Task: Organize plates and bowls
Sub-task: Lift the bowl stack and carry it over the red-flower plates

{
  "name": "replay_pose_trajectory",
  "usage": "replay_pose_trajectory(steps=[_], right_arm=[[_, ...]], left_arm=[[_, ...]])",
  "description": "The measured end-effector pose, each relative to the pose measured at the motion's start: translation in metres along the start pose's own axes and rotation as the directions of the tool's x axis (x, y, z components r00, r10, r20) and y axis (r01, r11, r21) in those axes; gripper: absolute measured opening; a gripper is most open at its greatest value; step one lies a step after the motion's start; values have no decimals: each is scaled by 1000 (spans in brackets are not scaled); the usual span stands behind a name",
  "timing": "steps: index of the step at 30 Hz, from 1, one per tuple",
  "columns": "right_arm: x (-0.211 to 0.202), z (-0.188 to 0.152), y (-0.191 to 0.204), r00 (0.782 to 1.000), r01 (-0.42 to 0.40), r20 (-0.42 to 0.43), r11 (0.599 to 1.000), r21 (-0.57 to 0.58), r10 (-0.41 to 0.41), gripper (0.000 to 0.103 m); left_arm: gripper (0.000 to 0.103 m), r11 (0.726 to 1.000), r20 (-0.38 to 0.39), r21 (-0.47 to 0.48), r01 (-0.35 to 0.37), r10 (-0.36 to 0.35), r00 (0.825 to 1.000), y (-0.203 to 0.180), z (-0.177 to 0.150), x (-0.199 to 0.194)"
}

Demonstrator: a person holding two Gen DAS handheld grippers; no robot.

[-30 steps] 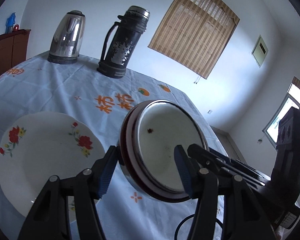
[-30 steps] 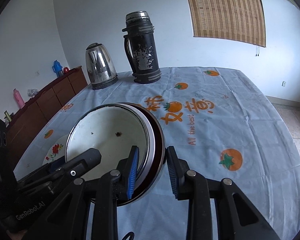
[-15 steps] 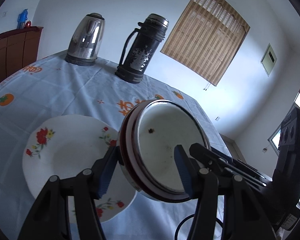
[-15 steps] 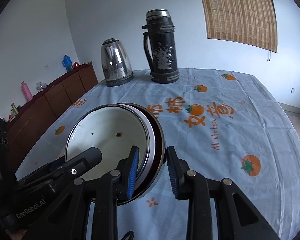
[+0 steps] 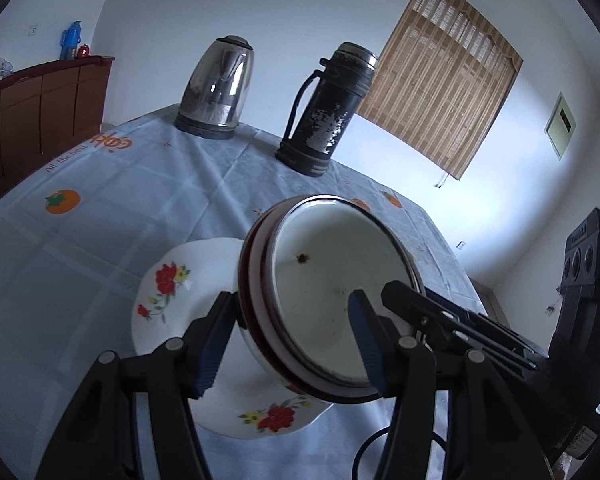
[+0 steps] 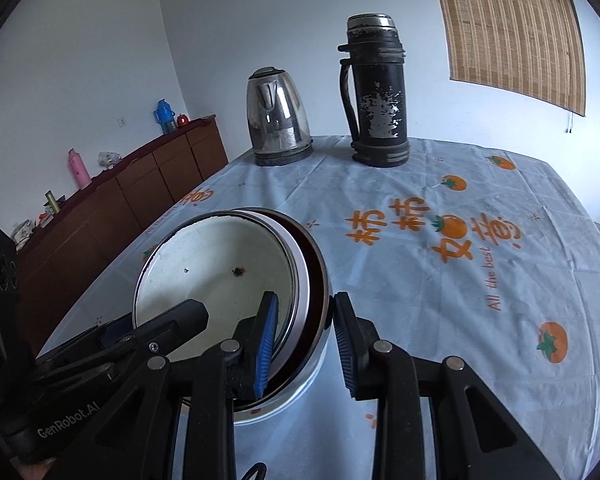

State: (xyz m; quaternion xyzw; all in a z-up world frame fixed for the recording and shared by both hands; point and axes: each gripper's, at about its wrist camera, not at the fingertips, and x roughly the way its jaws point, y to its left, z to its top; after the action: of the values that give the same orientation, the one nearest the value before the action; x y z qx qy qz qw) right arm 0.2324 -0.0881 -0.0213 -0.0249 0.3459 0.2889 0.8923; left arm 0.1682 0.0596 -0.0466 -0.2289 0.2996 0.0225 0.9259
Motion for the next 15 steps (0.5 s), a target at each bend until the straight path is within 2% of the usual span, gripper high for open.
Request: replay_pose_trajectory(steps=[15], right_arm=[[26,-4,19,999,-37,-38,999,-14,36,31]], left_arm=[[57,998,-34,-2,-60,60,998,24,1,5]])
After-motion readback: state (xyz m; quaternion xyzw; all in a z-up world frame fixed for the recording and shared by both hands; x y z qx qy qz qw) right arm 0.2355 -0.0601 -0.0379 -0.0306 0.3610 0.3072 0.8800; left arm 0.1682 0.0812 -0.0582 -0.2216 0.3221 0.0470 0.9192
